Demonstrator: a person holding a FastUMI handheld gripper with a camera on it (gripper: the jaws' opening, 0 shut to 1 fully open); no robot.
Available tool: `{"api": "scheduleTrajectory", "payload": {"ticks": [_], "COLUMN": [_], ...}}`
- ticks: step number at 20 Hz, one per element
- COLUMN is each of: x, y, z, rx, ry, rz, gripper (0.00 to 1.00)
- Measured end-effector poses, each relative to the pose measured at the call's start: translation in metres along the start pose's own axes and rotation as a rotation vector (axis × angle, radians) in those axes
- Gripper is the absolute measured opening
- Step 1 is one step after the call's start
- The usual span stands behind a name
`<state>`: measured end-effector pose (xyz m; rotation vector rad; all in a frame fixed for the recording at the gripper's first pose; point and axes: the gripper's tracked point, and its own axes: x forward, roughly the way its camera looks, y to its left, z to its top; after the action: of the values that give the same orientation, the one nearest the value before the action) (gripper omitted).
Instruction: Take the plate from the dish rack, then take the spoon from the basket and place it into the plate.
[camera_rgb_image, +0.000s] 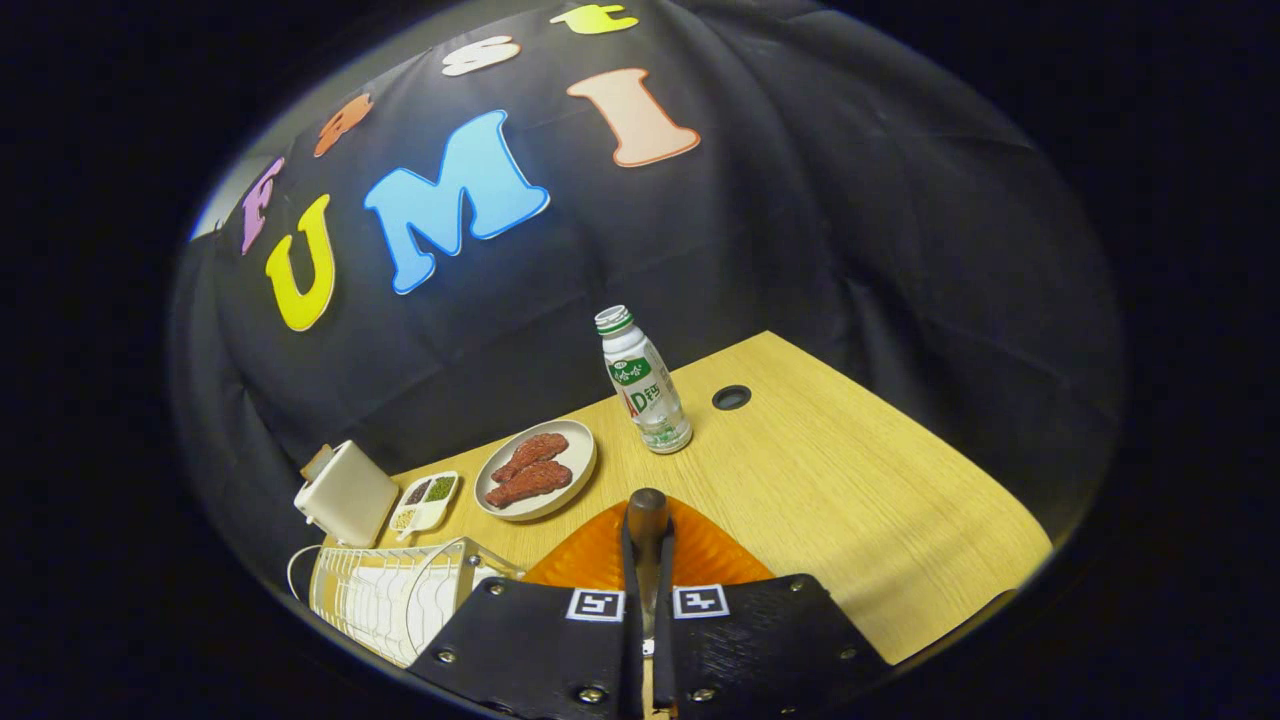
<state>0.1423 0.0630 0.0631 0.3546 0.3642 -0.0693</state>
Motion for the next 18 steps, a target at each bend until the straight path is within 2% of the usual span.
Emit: {"api": "scheduleTrajectory", "payload": {"ticks": [7, 11, 18], "x": [-0.044, -0.078, -0.131], "y": [0.033, 0.069, 0.155], "z": [0.069, 0.099, 0.086], "rx": [-0.055, -0.110, -0.205], "ry": [-0.103, -0.153, -0.158], "rz": [0.063, 0.131, 0.297], "gripper": [0.03, 0.03, 0.03]}}
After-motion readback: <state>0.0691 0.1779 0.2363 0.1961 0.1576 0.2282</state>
